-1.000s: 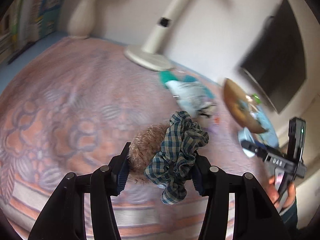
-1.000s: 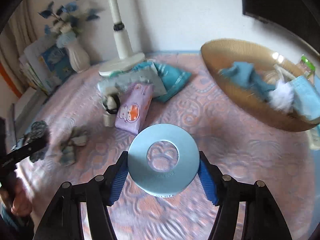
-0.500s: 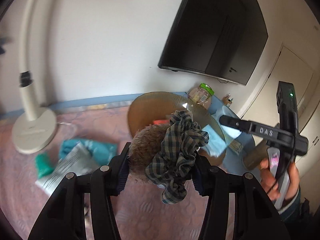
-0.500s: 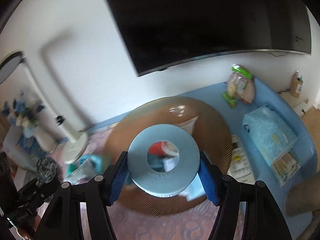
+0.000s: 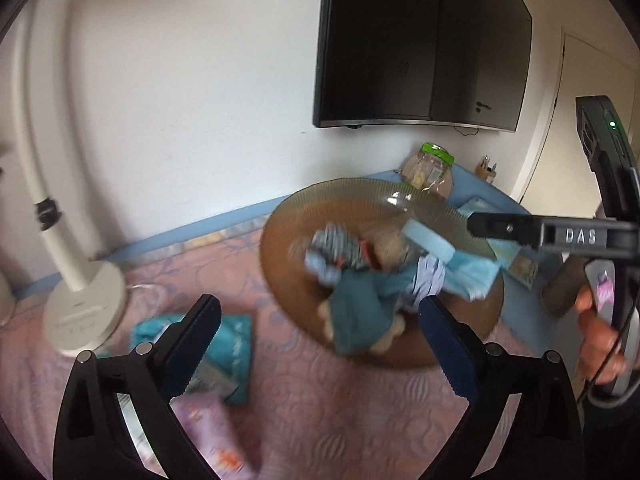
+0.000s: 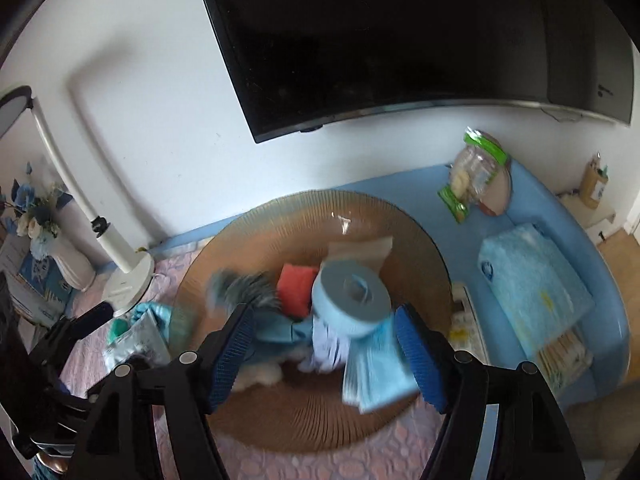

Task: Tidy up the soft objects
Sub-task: 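Carry the scrunchie, plush toy and tape roll into the amber bowl and release, then move both open tools to the plaid bow clip and lavender wipes pack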

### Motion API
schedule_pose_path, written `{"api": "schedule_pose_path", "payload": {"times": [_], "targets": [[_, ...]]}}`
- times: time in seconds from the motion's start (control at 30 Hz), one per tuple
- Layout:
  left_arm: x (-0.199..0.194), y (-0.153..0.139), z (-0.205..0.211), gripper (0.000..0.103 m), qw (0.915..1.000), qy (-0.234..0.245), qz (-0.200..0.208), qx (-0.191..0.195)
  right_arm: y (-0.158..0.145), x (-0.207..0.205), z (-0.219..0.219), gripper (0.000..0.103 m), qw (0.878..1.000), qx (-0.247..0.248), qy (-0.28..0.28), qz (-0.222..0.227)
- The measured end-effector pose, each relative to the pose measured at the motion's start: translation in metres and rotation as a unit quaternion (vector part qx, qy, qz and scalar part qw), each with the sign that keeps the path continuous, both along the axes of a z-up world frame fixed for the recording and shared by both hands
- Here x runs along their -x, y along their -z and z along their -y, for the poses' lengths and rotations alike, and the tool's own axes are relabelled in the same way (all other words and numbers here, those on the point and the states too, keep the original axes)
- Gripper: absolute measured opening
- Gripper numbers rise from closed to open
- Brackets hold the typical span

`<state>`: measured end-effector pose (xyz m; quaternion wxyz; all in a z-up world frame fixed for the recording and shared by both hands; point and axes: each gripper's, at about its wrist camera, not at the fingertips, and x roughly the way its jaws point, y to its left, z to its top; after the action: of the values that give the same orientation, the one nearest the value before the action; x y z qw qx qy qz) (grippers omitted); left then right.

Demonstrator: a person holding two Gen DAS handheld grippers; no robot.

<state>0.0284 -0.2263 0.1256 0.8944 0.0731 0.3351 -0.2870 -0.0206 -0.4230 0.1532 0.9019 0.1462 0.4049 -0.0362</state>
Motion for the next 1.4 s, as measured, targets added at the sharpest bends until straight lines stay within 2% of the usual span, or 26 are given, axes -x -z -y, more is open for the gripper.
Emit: {"api": "schedule_pose_path", "payload": {"times": [0.1,0.23,0.3,0.47,0.57,0.63,0.7,0.8,0.83,0.9,0.93,1.0,1.03,1.13,1.3,1.37,1.4], "targets": [[0.025,-0.015,-0.034,0.099,0.9995,-0.018,0.021,-0.016,-0.004,0.022,-0.013,0.072,0.999,-0.036,-0.027,0.015],[0.058,-0.047,-0.101,0.099,0.9962,-0.07,0.051,-0.008,-0.011,0.042,-0.061,0.073,0.997,-0.021,-0.072,0.026],[0.081,-0.068,-0.138,0.099,0.9923,-0.102,0.069,0.008,-0.01,0.047,-0.086,0.077,0.995,-0.028,-0.096,0.028],[0.14,-0.122,-0.214,0.101,0.9763,-0.184,0.113,-0.003,0.007,0.061,-0.158,0.08,0.983,-0.041,-0.179,0.025],[0.165,-0.133,-0.244,0.102,0.9696,-0.212,0.121,0.006,0.035,0.069,-0.204,0.081,0.977,-0.022,-0.211,0.017],[0.174,-0.121,-0.253,0.102,0.9679,-0.222,0.117,0.011,0.055,0.073,-0.228,0.081,0.977,0.01,-0.214,0.009],[0.169,-0.09,-0.254,0.102,0.9683,-0.233,0.089,0.006,0.078,0.076,-0.243,0.081,0.978,0.05,-0.204,0.004],[0.154,-0.03,-0.249,0.102,0.9643,-0.257,0.062,-0.018,0.104,0.077,-0.243,0.081,0.981,0.07,-0.182,-0.004],[0.149,-0.01,-0.245,0.102,0.9601,-0.271,0.061,-0.035,0.109,0.075,-0.24,0.081,0.982,0.073,-0.173,-0.017],[0.134,0.027,-0.233,0.102,0.9408,-0.315,0.06,-0.108,0.111,0.07,-0.232,0.081,0.984,0.056,-0.165,-0.024],[0.127,0.041,-0.226,0.102,0.9356,-0.32,0.062,-0.137,0.112,0.069,-0.229,0.082,0.985,0.049,-0.162,-0.026],[0.115,0.061,-0.217,0.102,0.9364,-0.308,0.056,-0.158,0.117,0.065,-0.224,0.082,0.986,0.035,-0.154,-0.042],[0.109,0.067,-0.217,0.102,0.9398,-0.302,0.04,-0.155,0.119,0.064,-0.222,0.082,0.987,0.032,-0.151,-0.048],[0.09,0.087,-0.229,0.102,0.9503,-0.293,-0.033,-0.1,0.119,0.065,-0.223,0.083,0.987,0.038,-0.148,-0.047],[0.083,0.1,-0.253,0.103,0.948,-0.301,-0.095,-0.039,0.121,0.063,-0.232,0.089,0.985,0.061,-0.154,-0.054],[0.078,0.107,-0.266,0.102,0.9421,-0.31,-0.129,-0.006,0.123,0.063,-0.236,0.091,0.983,0.071,-0.158,-0.059],[0.078,0.107,-0.268,0.102,0.9406,-0.315,-0.127,-0.002,0.124,0.062,-0.238,0.093,0.982,0.077,-0.16,-0.061]]}}
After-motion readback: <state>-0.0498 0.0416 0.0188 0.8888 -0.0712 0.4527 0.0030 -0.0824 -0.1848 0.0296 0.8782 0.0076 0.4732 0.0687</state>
